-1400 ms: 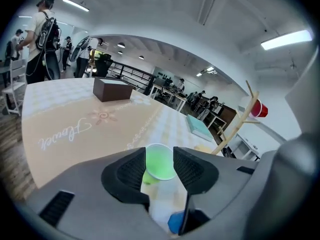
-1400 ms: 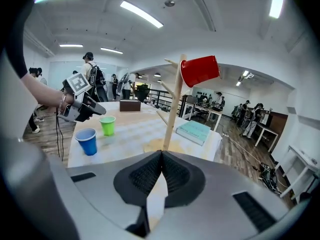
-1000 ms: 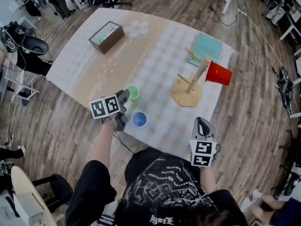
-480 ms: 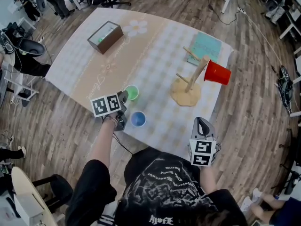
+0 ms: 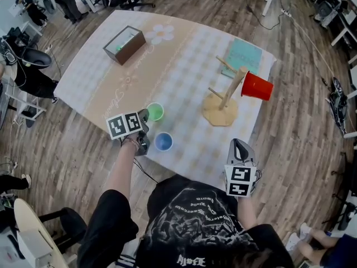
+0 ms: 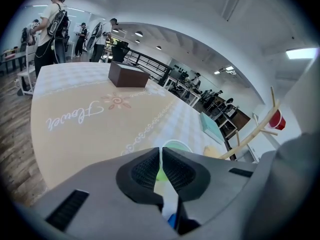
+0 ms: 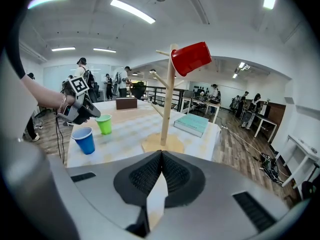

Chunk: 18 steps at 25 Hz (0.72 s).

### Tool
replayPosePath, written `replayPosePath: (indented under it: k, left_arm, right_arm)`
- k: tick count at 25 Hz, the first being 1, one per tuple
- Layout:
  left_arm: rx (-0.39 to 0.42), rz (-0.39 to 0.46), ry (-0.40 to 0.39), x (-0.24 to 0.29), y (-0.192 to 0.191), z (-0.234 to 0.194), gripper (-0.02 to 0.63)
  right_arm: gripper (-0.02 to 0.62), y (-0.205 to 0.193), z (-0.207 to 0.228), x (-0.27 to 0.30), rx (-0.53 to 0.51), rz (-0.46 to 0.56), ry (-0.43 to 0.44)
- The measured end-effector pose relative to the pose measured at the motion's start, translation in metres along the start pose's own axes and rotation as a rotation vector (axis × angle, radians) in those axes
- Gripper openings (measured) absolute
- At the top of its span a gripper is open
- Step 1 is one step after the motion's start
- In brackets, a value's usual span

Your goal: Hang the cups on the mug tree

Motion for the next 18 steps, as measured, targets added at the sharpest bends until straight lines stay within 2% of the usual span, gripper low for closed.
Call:
replayPosePath:
  k: [6,12,15,18]
  left_arm:
    - [-0.053,0.024,-0.023,0.000,0.004,0.005,0.032]
    - [-0.056,0.121,-0.087,-0.010,0.021,0.029,0.032]
    - [-0.025,0.156,-0.111,-0.013,0.030,0.045,0.032]
    - [0.043,0.186,-0.116,-0.018,0.040,0.065,0.032]
  right_arm:
    - [0.009,-0.004,0.001,0.003,0.011,-0.006,0.003]
    - [0.009,-0.007,0.002,0.001,0.008,-0.013,0.000]
    - [0.009,-0.011,0.003,0.002,0.028,-0.016,0.002]
    - [0.009,-0.014,0.004,0.002,0.079,-0.013,0.015]
Point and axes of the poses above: the fingertips, and each gripper's own axes: x forward along the fingers, z to its right, y out of its top, the point moved 7 cm from there along -x, backward along the fingers, and after that the axes turned 5 degrees about z, right-handed, at the moved point
